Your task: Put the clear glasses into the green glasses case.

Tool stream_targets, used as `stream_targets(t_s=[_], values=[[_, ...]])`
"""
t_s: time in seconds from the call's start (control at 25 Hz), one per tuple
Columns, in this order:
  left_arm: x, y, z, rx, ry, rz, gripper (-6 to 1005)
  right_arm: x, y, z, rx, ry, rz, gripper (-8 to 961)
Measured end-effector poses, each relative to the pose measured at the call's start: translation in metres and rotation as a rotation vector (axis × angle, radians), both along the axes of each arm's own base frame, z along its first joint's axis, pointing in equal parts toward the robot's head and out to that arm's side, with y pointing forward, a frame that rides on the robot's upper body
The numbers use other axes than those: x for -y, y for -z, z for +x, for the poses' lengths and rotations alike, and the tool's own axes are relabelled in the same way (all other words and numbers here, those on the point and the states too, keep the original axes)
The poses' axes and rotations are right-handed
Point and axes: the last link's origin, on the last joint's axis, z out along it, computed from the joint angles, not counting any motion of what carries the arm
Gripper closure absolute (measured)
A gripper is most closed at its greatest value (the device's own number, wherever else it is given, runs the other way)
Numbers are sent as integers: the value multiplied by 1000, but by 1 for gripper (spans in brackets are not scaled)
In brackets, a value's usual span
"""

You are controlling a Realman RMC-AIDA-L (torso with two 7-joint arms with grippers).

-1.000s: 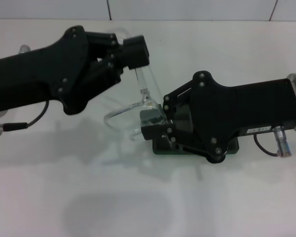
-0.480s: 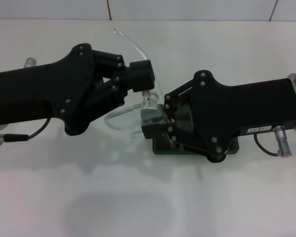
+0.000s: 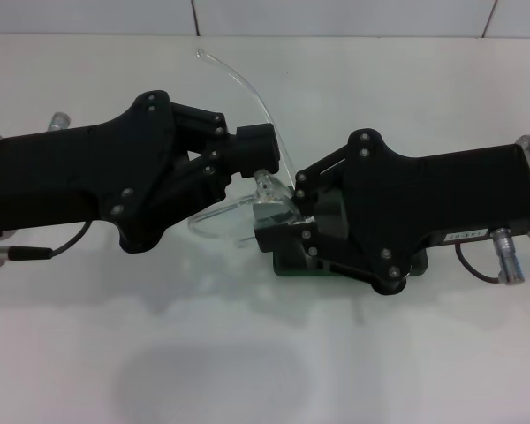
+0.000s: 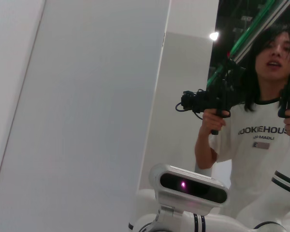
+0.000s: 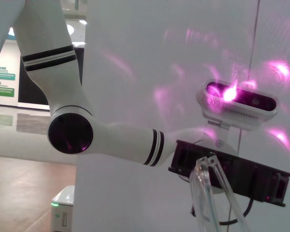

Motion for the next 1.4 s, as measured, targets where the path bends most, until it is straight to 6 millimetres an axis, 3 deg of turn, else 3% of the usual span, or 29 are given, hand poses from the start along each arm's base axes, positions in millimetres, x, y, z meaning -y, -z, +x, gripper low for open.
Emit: stream_targets(t_s=[0.2,0.32,0.52,0.68,0.88,1.2,1.4], values=[[0,-3,-2,8,-8,18,953,1,0,1,-2,5,0,840],[-4,-15,-5,37,-33,70,953,0,-1,3,-3,11,1,840],[-10,-47,-26,102,-144,221,953,0,-1,6,-8,14,8,840],[-13,-58,-48,153,-252,282,953,2,-3,6,-15,-27,16,840],[-17,-59,-65,187,-341,295,953,12,-9,-2,-70,-161,28,840],[-20,-57,-74,177,-415,319,952,31,-27,-19,-242,-343,34,840],[-24,-43,-68,168,-401,272,952,33,-28,-24,-273,-377,15,840]])
